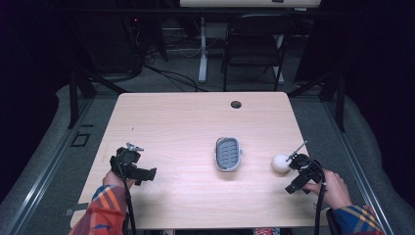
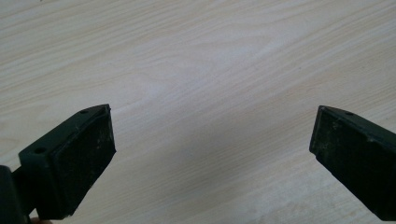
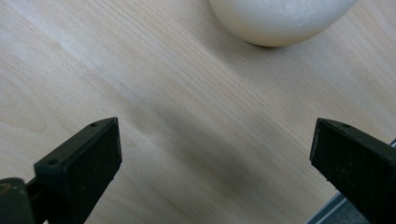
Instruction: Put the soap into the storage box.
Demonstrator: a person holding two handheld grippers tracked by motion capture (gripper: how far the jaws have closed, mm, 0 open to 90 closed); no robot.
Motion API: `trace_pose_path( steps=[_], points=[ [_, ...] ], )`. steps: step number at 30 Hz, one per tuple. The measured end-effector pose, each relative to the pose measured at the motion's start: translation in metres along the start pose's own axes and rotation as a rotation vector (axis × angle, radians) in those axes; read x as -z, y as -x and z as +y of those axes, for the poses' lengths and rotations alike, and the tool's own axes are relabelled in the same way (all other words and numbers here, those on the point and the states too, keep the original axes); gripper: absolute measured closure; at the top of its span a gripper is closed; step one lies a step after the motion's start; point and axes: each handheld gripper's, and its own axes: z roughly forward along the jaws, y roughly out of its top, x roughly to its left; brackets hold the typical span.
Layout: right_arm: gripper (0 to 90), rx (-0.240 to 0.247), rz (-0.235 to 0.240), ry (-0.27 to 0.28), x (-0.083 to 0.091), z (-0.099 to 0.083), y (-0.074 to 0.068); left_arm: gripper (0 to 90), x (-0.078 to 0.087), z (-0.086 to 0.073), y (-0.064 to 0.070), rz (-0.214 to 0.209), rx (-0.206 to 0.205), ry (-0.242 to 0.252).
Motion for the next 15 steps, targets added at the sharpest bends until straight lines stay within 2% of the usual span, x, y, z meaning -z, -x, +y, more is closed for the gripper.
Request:
trace_pose_path(
  steps=[8,9,10,11,14,15],
  points=[
    [1.8,0.000,-0.003,0.003,0.0003,-0.0001,-0.0001,0.1,0.0000,-0.0004,-0.0002,0.000,0.001,-0.001],
    [1.8,-0.028,0.001,0.041,-0.0023,-0.0014,-0.0020,0.1,0.0000,-0.0005,-0.0002,0.001,0.004,0.001],
    [1.8,-0.025,-0.014,0.034,-0.0014,-0.0011,-0.0027,0.1,0.0000,-0.0004,-0.0004,-0.001,0.003,0.002],
    [1.8,0.010,-0.013,-0.004,0.0011,0.0007,-0.0007,0.1,0.0001,-0.0004,-0.0004,-0.001,0.002,-0.001],
    [1.9,-0.012,-0.013,0.027,-0.0017,-0.0004,-0.0030,0.1,-0.0002,0.0000,-0.0003,-0.003,-0.002,-0.001],
    [1.9,0.040,-0.023,-0.038,0.0026,0.0021,-0.0006,0.1,-0.0005,0.0003,0.0003,-0.004,-0.003,-0.003]
  ],
)
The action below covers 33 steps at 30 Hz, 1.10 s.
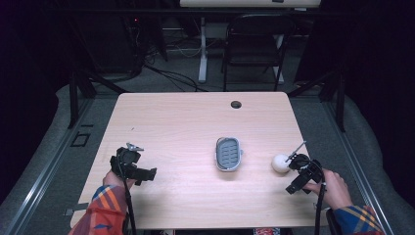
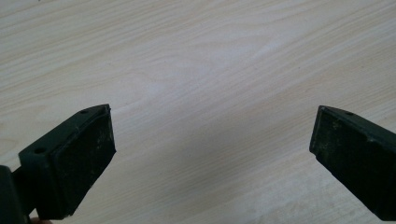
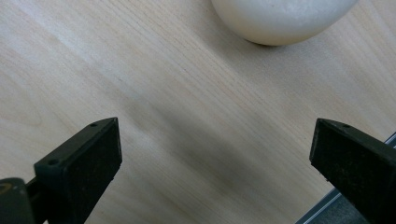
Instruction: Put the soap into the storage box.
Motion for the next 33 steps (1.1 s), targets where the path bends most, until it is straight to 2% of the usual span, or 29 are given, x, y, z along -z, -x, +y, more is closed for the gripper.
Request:
trace_pose_path(
  steps=[1,2,4,5,6,8,10,16,17,19,20,21,22,23,24,26,27,28,32,33],
  points=[
    [2.0,0.001,-0.001,0.001,0.000,0.000,0.000,0.2,0.000,0.000,0.000,0.000,0.000,0.000],
    [2.0,-0.010,0.000,0.034,-0.002,-0.001,-0.001,0.1,0.000,0.000,0.000,0.002,0.002,0.002],
    [2.0,-0.007,-0.005,0.029,-0.001,0.000,-0.001,0.1,0.000,0.000,0.000,0.002,0.002,0.002],
    [2.8,-0.006,-0.001,0.049,-0.001,0.000,-0.002,0.1,0.000,0.000,0.000,0.002,0.001,0.000],
    [3.1,-0.029,-0.002,0.062,-0.001,0.000,-0.004,0.1,0.000,0.000,0.000,0.002,0.003,0.000],
    [3.4,-0.018,0.002,0.057,-0.001,0.001,-0.003,0.1,0.000,0.000,0.000,0.002,0.001,0.002],
    [4.7,0.012,-0.003,0.009,0.002,0.003,-0.001,0.1,0.000,0.000,0.000,0.003,0.001,0.002],
    [4.5,0.003,-0.005,0.045,0.005,0.004,-0.002,0.1,0.000,0.000,0.000,0.003,0.002,0.003],
    [4.5,0.019,-0.012,0.030,0.007,0.005,0.000,0.1,0.000,0.000,0.000,0.004,0.002,0.002],
    [4.5,0.022,-0.013,0.025,0.008,0.006,0.000,0.2,0.000,0.000,0.000,0.003,0.002,0.002],
    [4.8,-0.003,-0.010,0.053,0.007,0.007,0.000,0.2,0.000,0.000,0.000,0.003,0.004,0.002],
    [4.8,-0.003,-0.010,0.053,0.007,0.007,0.000,0.2,0.000,0.000,0.000,0.003,0.004,0.002],
    [4.8,0.023,-0.019,0.034,0.009,0.009,0.003,0.1,0.000,0.000,0.000,0.004,-0.001,0.001],
    [4.8,0.023,-0.019,0.034,0.009,0.009,0.003,0.2,0.000,0.000,0.000,0.004,-0.001,0.001],
    [4.8,0.000,-0.013,0.051,0.009,0.008,0.002,0.2,0.000,0.000,0.000,0.001,-0.003,-0.001],
    [4.7,0.001,-0.018,0.062,0.011,0.010,0.003,0.1,0.000,0.000,0.000,0.000,-0.001,-0.002],
    [4.7,-0.013,-0.013,0.091,0.009,0.010,0.003,0.1,0.000,0.000,0.000,-0.001,0.001,-0.003],
    [4.6,0.005,-0.019,0.053,0.013,0.012,0.004,0.2,0.000,0.000,0.000,0.000,-0.001,-0.003],
    [4.2,0.017,-0.029,0.047,0.015,0.015,0.007,0.2,0.000,0.000,0.001,0.003,0.001,-0.002],
    [3.7,0.008,-0.027,0.053,0.015,0.016,0.008,0.2,0.000,0.000,0.000,0.003,-0.001,-0.003]
  ],
)
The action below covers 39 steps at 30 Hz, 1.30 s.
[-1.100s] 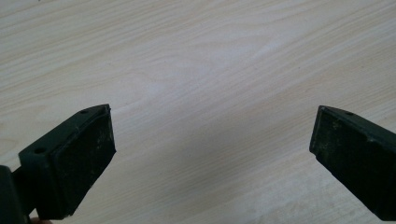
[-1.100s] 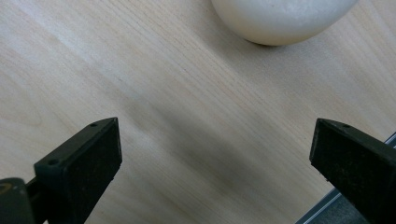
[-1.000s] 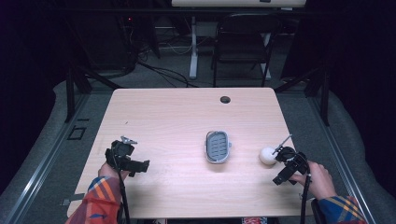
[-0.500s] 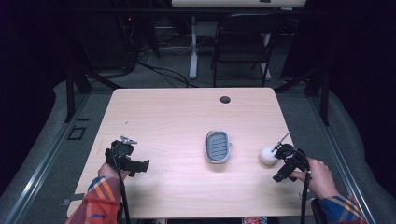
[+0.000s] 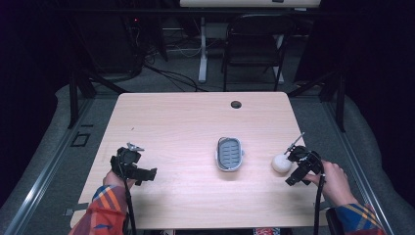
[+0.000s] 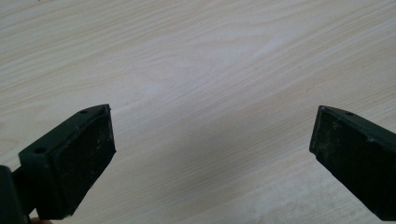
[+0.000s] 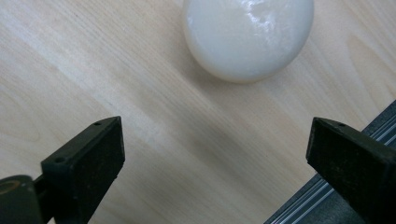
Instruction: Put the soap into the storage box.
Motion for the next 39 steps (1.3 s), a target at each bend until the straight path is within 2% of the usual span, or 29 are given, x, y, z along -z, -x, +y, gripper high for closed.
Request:
trace_pose_path(
  steps=[2,3,4,5,9,10,12,13,15,16,19,22,23,24,28,29,31,32,34,35,38,39],
  points=[
    [3.6,-0.024,0.007,0.033,-0.001,0.000,0.000,0.2,0.000,0.000,0.000,0.000,0.000,0.001],
    [3.6,-0.006,0.001,0.001,0.001,0.002,0.002,0.2,0.000,0.000,0.000,-0.003,0.000,0.000],
    [3.6,-0.022,-0.001,0.030,0.000,0.002,0.003,0.1,0.000,0.000,0.000,-0.003,0.001,-0.001],
    [3.5,-0.032,0.007,0.036,0.000,0.002,0.003,0.2,-0.001,0.000,0.000,-0.001,0.001,0.000],
    [2.5,-0.039,0.014,0.033,0.002,0.006,0.008,0.1,0.000,0.000,0.000,0.000,0.001,0.000],
    [2.3,-0.021,0.004,0.011,0.003,0.008,0.010,0.2,0.000,0.000,0.000,-0.002,0.000,-0.003],
    [1.2,-0.048,0.016,0.041,0.002,0.008,0.011,0.2,-0.001,0.000,0.000,0.001,-0.002,-0.002],
    [1.0,-0.033,0.012,0.019,0.004,0.010,0.013,0.2,-0.001,0.000,0.000,0.000,-0.001,-0.002],
    [0.9,-0.048,0.020,0.041,0.002,0.010,0.013,0.1,-0.001,0.000,0.000,0.001,-0.002,-0.002],
    [0.6,-0.048,0.011,0.032,0.003,0.013,0.014,0.1,-0.001,0.000,0.000,0.002,-0.001,-0.002],
    [0.0,-0.033,0.021,0.020,0.003,0.016,0.016,0.2,-0.001,0.000,0.000,0.001,-0.003,-0.002],
    [0.0,-0.046,0.026,0.043,0.002,0.019,0.017,0.2,-0.001,0.000,0.000,0.000,0.000,-0.002],
    [0.0,-0.029,0.029,0.022,0.003,0.022,0.018,0.2,-0.001,0.000,0.000,0.002,-0.001,-0.003],
    [0.0,-0.043,0.034,0.045,0.001,0.023,0.017,0.2,-0.001,0.000,0.000,0.002,-0.001,-0.002],
    [0.0,-0.041,0.035,0.049,0.001,0.028,0.016,0.1,-0.001,0.000,0.000,0.000,0.000,-0.002],
    [0.0,-0.024,0.037,0.039,0.000,0.032,0.017,0.1,-0.001,0.000,0.000,0.001,0.000,-0.002],
    [0.0,-0.033,0.042,0.046,-0.003,0.035,0.017,0.2,-0.001,0.000,0.000,0.000,0.002,-0.004],
    [0.0,-0.009,0.037,0.020,-0.002,0.038,0.018,0.1,-0.001,0.000,-0.001,-0.003,-0.002,-0.004],
    [0.0,0.001,0.037,0.008,-0.001,0.040,0.019,0.2,-0.001,0.000,0.000,0.001,-0.001,-0.003],
    [0.0,-0.032,0.048,0.048,-0.005,0.042,0.017,0.2,-0.001,0.000,0.000,0.002,0.001,-0.004],
    [0.2,-0.035,0.047,0.049,-0.007,0.044,0.017,0.1,-0.001,0.000,0.000,0.000,0.001,-0.003],
    [0.8,-0.024,0.045,0.031,-0.006,0.046,0.018,0.1,-0.001,0.000,0.000,-0.004,-0.001,-0.004]
  ],
)
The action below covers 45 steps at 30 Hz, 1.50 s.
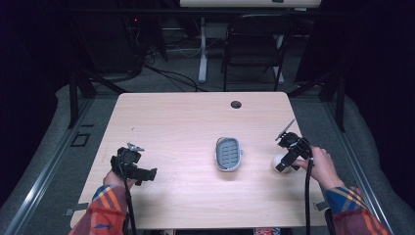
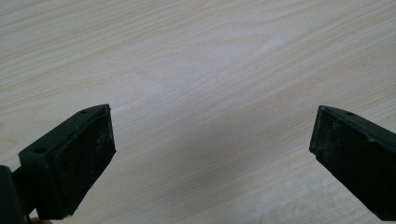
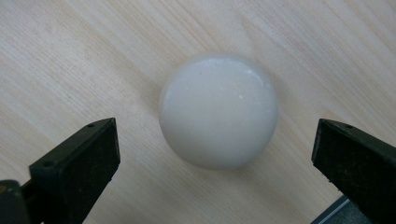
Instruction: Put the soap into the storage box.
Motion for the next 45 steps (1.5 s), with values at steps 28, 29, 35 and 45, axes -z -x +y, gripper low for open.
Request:
trace_pose_path(
  steps=[28,29,35,45],
  points=[
    [14.4,0.034,0.037,-0.117,-0.021,0.027,0.005,0.2,-0.001,0.000,0.000,0.001,-0.002,0.000],
    [14.4,0.034,0.037,-0.117,-0.021,0.027,0.005,0.2,-0.001,0.000,0.000,0.000,-0.002,0.000],
    [13.2,-0.010,0.051,-0.094,-0.029,0.027,0.003,0.1,-0.001,0.000,0.001,0.001,-0.002,0.000],
    [20.8,0.036,0.043,-0.185,-0.030,0.031,0.007,0.1,-0.001,0.000,0.001,0.002,-0.002,0.000]
  ],
)
